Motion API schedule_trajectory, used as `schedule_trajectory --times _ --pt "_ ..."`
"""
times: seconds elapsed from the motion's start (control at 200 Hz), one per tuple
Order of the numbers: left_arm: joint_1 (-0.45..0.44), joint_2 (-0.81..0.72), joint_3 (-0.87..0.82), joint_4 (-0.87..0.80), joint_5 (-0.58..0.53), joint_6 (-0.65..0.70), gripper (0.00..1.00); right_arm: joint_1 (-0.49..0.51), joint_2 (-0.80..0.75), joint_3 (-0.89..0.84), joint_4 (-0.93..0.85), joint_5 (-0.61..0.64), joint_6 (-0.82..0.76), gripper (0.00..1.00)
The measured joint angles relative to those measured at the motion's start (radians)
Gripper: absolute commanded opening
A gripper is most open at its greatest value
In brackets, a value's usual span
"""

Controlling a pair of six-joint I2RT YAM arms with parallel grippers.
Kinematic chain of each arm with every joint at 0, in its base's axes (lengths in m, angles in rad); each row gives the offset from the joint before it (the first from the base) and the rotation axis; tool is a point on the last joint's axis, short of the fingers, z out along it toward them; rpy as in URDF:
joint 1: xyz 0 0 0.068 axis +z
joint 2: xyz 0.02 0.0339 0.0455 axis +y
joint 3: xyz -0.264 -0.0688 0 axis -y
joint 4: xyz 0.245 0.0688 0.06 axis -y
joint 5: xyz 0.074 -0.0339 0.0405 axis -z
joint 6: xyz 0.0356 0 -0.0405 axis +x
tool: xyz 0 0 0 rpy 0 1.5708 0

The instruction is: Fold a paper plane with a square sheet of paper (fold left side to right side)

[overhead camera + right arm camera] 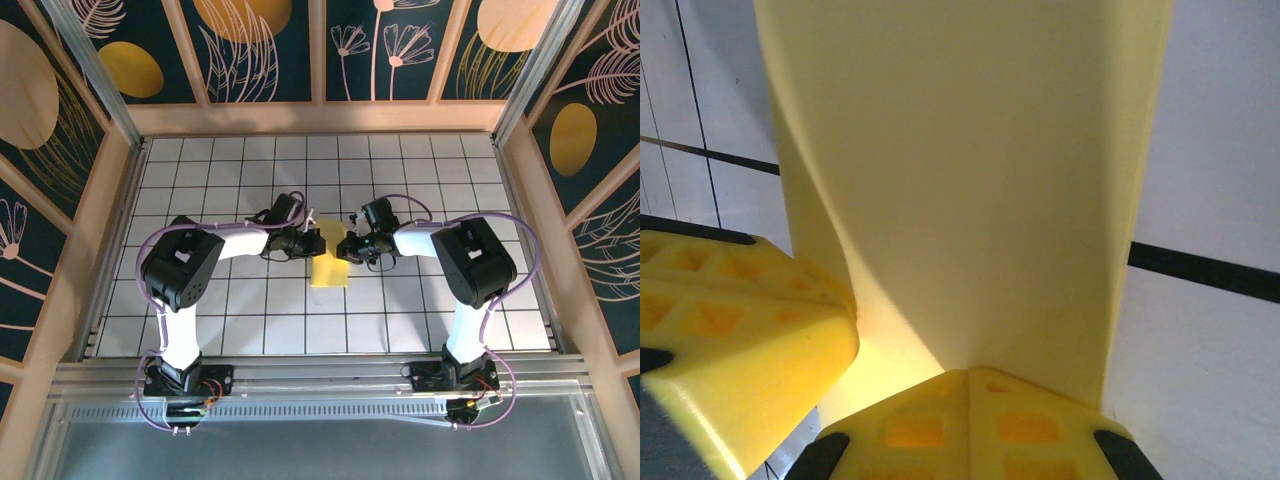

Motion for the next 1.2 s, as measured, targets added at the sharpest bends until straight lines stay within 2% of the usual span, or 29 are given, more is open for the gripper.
schedule_trajectory --times 0.215,0.58,0.941,1.201 --pt "0.002 0.014 -0.024 0.027 -0.019 0.000 0.01 0.000 0.000 0.000 0.000 0.002 0.000 0.00" --pt "0.030 0.013 -0.067 0.099 0.015 0.002 0.01 0.003 0.000 0.000 0.000 0.011 -0.008 0.00" --pt "0.093 -0.047 -0.135 0.098 -0.009 0.033 0.00 0.005 0.000 0.000 0.000 0.015 -0.008 0.00" --pt "0.087 -0.121 -0.159 0.070 -0.045 0.049 0.00 0.005 0.000 0.000 0.000 0.015 -0.008 0.00"
